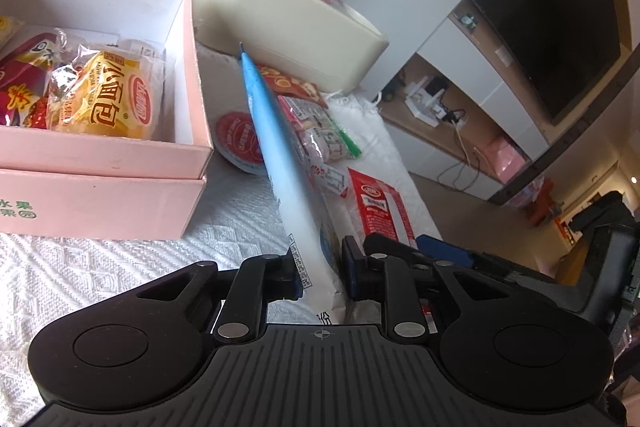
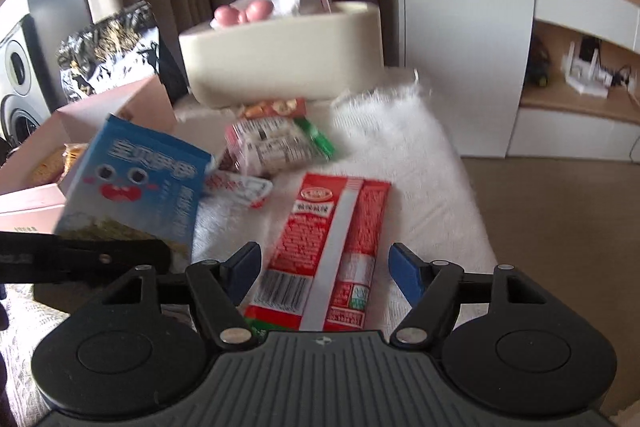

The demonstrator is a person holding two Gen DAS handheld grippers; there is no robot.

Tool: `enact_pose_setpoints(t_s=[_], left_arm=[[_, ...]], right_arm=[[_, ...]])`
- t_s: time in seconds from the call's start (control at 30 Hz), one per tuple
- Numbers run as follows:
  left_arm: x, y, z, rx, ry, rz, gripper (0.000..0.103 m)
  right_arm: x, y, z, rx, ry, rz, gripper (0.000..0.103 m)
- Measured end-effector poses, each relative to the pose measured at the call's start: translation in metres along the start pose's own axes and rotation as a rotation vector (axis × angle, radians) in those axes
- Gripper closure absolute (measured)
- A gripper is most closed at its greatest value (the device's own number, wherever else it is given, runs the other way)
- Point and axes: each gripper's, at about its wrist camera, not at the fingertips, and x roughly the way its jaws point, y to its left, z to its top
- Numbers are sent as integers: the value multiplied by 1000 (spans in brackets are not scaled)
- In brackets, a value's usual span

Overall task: Organize snacks
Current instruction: 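Carry the blue bag toward the pink box with the left tool while the right carries the strip packet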

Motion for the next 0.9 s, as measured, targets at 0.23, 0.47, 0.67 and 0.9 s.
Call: enact_pose_setpoints(t_s=[0.23,0.47,0.67,0.9], left_arm=[[-17,0,-4,-1,-11,-36,84],[-70,3,-8,-11,-91,-96,84],[-149,7,-4,-8,-262,-137,84],[-213,28,7,-23,-446,-76,84]], right_arm=[[-2,10,0,-59,10,-8,51],[-48,26,16,-102,-85,1,53],[-111,56,41,-158,-232,64,53],[-138,105,63,-220,-281,185,53]])
